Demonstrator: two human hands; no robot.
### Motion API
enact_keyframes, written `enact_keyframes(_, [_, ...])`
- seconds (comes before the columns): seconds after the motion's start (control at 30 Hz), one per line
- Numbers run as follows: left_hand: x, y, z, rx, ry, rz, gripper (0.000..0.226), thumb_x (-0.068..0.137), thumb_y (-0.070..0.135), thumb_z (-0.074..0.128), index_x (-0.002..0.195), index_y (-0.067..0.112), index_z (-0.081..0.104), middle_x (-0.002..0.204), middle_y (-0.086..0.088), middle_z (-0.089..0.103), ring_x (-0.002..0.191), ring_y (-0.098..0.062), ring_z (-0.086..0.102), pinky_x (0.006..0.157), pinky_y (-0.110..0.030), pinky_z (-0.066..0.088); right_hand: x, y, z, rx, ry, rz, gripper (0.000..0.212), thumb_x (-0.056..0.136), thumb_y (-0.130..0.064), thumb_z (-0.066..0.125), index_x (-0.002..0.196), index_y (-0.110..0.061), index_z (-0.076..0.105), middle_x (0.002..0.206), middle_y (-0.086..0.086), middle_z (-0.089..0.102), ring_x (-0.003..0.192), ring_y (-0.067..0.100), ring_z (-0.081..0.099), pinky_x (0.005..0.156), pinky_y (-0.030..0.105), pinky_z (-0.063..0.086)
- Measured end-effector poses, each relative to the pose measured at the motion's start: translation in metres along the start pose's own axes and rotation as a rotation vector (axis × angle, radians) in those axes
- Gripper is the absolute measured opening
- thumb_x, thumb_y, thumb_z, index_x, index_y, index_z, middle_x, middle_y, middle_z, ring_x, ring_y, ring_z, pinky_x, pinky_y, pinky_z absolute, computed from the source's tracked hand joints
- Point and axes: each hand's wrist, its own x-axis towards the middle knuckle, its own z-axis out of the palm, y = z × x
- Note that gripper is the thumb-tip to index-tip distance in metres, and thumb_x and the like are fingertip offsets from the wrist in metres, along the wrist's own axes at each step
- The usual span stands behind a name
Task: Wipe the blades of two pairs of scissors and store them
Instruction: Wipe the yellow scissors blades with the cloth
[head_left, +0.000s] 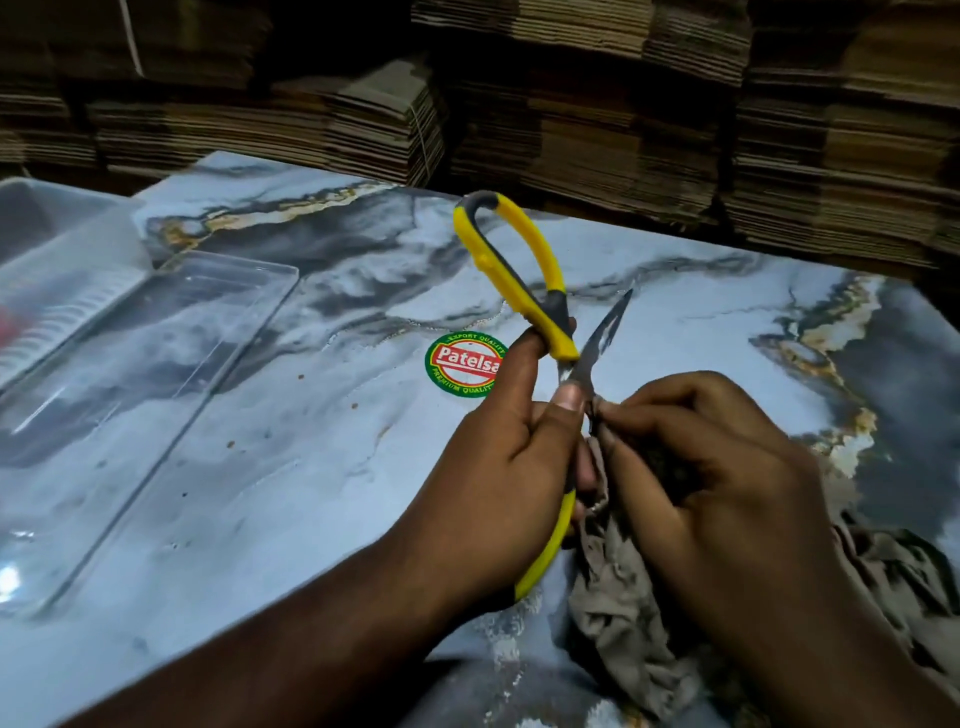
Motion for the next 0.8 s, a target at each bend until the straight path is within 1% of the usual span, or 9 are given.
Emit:
enact_keyframes(0.1, [-0.001, 0.001, 0.000, -0.049, -0.016, 0.002, 0.045, 0.112, 0.031, 0.043, 0.147, 0.059, 0.039, 0.071, -0.014, 0.059, 0.068, -0.022, 0.061, 0.064, -0.037, 0.052, -0.003, 0.003, -0.004, -0.025, -0.049, -0.043, 0.015, 0.093, -0.020, 0.071, 0.100, -0.015, 0.083, 0.093, 0.000, 0.063, 0.080, 0.009, 0.061, 0.073, 0.018, 0.044])
enact_keyframes(0.2, [-0.001, 0.000, 0.000, -0.064, -0.034, -0.026, 0.043, 0.112, 0.032, 0.043, 0.144, 0.062, 0.040, 0.071, -0.010, 0.058, 0.066, -0.026, 0.057, 0.062, -0.040, 0.051, -0.010, 0.010, -0.007, -0.041, -0.060, -0.014, 0.013, 0.090, -0.023, 0.073, 0.092, -0.016, 0.083, 0.085, -0.001, 0.061, 0.071, 0.011, 0.060, 0.065, 0.029, 0.044])
enact_keyframes(0.33, [-0.001, 0.000, 0.001, -0.001, -0.024, 0.017, 0.044, 0.112, 0.033, 0.043, 0.147, 0.059, 0.038, 0.070, -0.007, 0.061, 0.067, -0.023, 0.061, 0.066, -0.044, 0.053, -0.003, 0.007, 0.001, 0.006, 0.023, -0.015, 0.013, 0.095, -0.019, 0.072, 0.095, -0.010, 0.082, 0.087, 0.001, 0.062, 0.073, 0.010, 0.060, 0.067, 0.024, 0.044])
enact_keyframes(0.4, [-0.002, -0.001, 0.001, 0.026, 0.000, 0.017, 0.044, 0.112, 0.032, 0.043, 0.148, 0.059, 0.038, 0.070, -0.006, 0.063, 0.067, -0.020, 0.063, 0.066, -0.039, 0.055, 0.000, 0.004, 0.004, 0.038, 0.035, -0.032, 0.010, 0.098, -0.016, 0.074, 0.097, -0.009, 0.082, 0.089, 0.003, 0.062, 0.076, 0.010, 0.060, 0.069, 0.023, 0.045])
enact_keyframes(0.47, [-0.003, -0.002, 0.002, -0.031, 0.015, -0.014, 0.043, 0.112, 0.030, 0.045, 0.145, 0.057, 0.041, 0.069, -0.008, 0.061, 0.065, -0.023, 0.061, 0.062, -0.037, 0.054, -0.004, 0.005, 0.003, 0.052, -0.011, -0.040, 0.009, 0.096, -0.014, 0.075, 0.100, -0.010, 0.082, 0.089, 0.003, 0.062, 0.076, 0.010, 0.061, 0.068, 0.026, 0.045])
enact_keyframes(0.57, [-0.001, -0.003, 0.002, -0.102, 0.046, -0.065, 0.040, 0.112, 0.028, 0.047, 0.142, 0.054, 0.046, 0.070, -0.013, 0.060, 0.061, -0.030, 0.058, 0.061, -0.042, 0.053, -0.010, 0.013, -0.004, 0.009, -0.079, -0.006, 0.010, 0.095, -0.017, 0.073, 0.098, -0.015, 0.083, 0.086, -0.002, 0.060, 0.074, 0.010, 0.061, 0.066, 0.028, 0.045])
enact_keyframes(0.63, [0.000, -0.005, 0.003, -0.144, 0.063, -0.087, 0.036, 0.112, 0.026, 0.047, 0.139, 0.051, 0.050, 0.071, -0.016, 0.061, 0.060, -0.031, 0.058, 0.061, -0.042, 0.053, -0.010, 0.015, -0.007, -0.005, -0.103, 0.043, 0.008, 0.096, -0.021, 0.076, 0.095, -0.020, 0.084, 0.085, -0.008, 0.062, 0.074, 0.009, 0.062, 0.066, 0.024, 0.045])
enact_keyframes(0.73, [0.001, -0.004, 0.003, -0.125, 0.100, -0.065, 0.025, 0.110, 0.022, 0.051, 0.128, 0.039, 0.056, 0.075, -0.014, 0.067, 0.061, -0.032, 0.063, 0.061, -0.038, 0.054, -0.005, 0.016, -0.015, 0.037, 0.036, 0.160, 0.010, 0.093, -0.019, 0.080, 0.099, -0.026, 0.084, 0.090, -0.014, 0.071, 0.082, 0.003, 0.067, 0.071, 0.015, 0.048])
enact_keyframes(0.8, [0.002, -0.004, 0.002, -0.107, 0.165, -0.056, 0.014, 0.106, 0.016, 0.056, 0.112, 0.028, 0.059, 0.077, -0.012, 0.069, 0.062, -0.027, 0.069, 0.059, -0.035, 0.056, -0.001, 0.014, -0.021, 0.122, 0.126, 0.259, 0.008, 0.090, -0.026, 0.081, 0.097, -0.032, 0.080, 0.091, -0.019, 0.073, 0.085, 0.000, 0.069, 0.073, 0.018, 0.053])
